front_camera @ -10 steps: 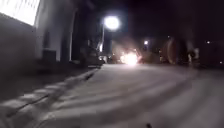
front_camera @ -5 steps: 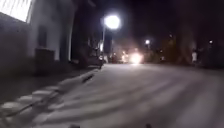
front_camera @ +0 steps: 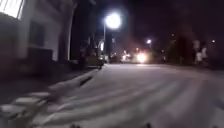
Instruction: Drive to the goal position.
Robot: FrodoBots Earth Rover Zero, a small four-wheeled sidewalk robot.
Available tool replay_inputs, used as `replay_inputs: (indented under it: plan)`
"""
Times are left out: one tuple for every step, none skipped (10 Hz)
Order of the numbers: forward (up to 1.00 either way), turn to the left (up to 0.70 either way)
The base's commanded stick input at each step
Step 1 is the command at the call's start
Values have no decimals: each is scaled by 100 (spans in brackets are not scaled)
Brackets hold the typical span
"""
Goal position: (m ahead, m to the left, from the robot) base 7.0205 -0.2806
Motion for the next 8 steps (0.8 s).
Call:
replay_inputs:
  plan:
    - [70,0]
    - [70,0]
    - [70,0]
    - [70,-1]
    - [70,-26]
    - [70,-35]
    - [70,-27]
    - [70,-14]
